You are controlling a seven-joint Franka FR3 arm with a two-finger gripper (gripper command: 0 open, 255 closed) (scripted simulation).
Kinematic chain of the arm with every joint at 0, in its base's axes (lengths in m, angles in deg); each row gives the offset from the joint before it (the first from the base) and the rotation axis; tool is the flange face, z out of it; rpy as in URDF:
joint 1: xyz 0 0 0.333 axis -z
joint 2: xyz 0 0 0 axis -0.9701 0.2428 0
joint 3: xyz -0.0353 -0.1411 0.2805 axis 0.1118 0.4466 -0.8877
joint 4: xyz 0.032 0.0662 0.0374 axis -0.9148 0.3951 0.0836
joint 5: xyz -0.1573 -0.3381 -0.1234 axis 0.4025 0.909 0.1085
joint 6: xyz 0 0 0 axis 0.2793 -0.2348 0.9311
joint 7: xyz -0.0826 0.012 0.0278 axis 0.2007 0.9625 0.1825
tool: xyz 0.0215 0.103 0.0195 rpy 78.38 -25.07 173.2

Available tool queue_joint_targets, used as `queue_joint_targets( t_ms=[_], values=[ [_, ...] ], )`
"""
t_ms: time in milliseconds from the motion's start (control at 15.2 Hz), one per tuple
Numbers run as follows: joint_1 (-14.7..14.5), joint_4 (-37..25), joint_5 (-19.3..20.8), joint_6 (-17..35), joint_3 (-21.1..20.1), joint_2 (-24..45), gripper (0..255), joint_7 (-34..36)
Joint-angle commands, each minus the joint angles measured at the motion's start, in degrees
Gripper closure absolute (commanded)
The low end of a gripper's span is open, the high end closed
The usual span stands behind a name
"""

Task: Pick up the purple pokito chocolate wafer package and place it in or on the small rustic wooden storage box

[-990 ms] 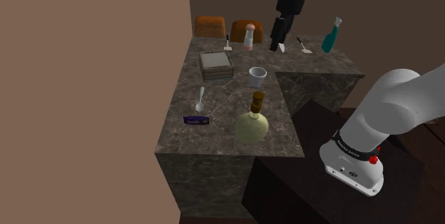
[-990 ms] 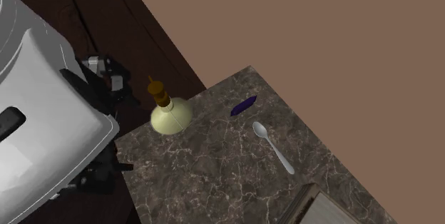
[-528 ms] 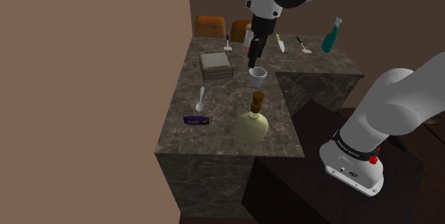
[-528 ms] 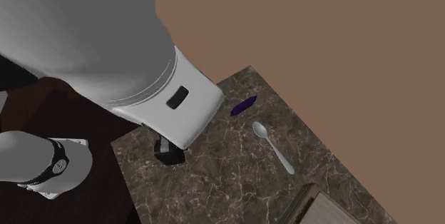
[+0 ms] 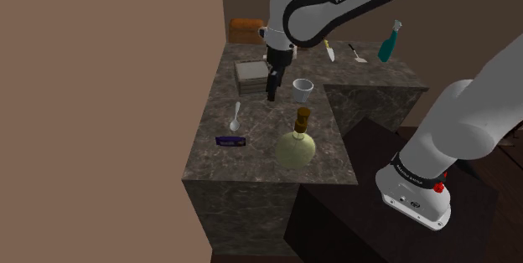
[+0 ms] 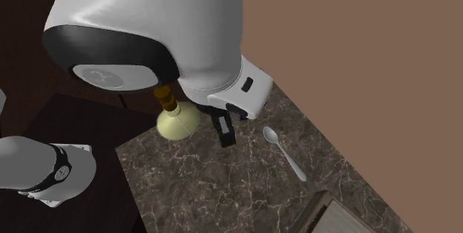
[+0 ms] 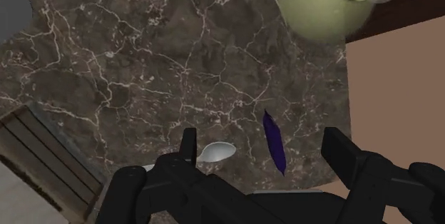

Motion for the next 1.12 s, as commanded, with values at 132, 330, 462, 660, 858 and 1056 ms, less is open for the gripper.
queue_joint_targets(
  t_ms=[132, 330, 462, 660, 858, 1056],
  values=[
    [-1.05, -3.69, 3.08, 5.36, -2.04, 8.95, 0, 0.93],
    [-2.18, -6.71, 6.15, 8.52, -3.08, 15.27, 0, 2.14],
    [-3.13, -9.02, 8.49, 10.29, -3.49, 19.52, 0, 3.10],
    [-4.99, -12.93, 12.17, 12.40, -3.57, 25.88, 0, 4.57],
    [-7.30, -17.35, 15.69, 13.90, -3.15, 32.18, 0, 5.83],
    [-9.08, -20.51, 18.01, 15.12, -2.52, 36.80, 0, 6.61]
  ],
)
